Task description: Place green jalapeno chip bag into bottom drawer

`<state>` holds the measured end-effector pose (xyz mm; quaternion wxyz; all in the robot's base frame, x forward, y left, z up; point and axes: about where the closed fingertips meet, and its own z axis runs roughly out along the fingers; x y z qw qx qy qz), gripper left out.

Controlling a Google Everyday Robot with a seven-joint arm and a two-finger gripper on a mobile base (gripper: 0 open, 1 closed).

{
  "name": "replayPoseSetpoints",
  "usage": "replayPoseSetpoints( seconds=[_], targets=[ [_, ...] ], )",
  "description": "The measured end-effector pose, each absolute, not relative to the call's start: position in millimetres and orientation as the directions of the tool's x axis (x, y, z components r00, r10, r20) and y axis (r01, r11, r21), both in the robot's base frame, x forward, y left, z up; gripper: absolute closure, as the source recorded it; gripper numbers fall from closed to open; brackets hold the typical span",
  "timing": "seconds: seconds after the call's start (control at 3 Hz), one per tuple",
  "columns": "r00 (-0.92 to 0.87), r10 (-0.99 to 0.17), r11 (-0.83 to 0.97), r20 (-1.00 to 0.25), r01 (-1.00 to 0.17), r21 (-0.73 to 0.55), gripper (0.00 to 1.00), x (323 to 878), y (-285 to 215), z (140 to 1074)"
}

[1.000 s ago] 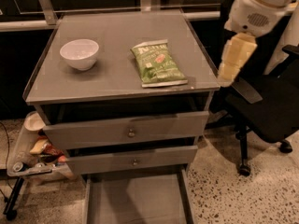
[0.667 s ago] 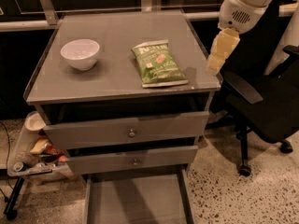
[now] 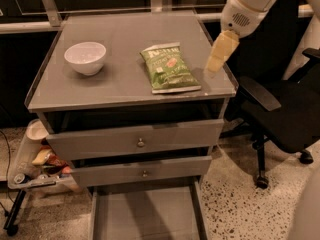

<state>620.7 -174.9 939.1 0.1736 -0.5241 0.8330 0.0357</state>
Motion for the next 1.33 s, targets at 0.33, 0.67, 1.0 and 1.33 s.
replayPoseSetpoints(
  seconds=[0.33, 0.67, 1.0, 1.33],
  targets=[
    [-0.454, -0.797, 0.512, -0.399, -0.858, -0.046, 0.0, 648.6, -151.0, 930.7],
    [-0.454, -0.76, 0.512, -0.465, -0.859, 0.002, 0.0, 648.5, -136.0, 943.1],
    [-0.429, -0.765, 0.487, -0.48, -0.873, 0.004, 0.0, 649.6, -130.7, 939.5],
    [-0.417, -0.772, 0.466, -0.479, -0.885, 0.019, 0.0, 656.7, -97.7, 920.9]
  ],
)
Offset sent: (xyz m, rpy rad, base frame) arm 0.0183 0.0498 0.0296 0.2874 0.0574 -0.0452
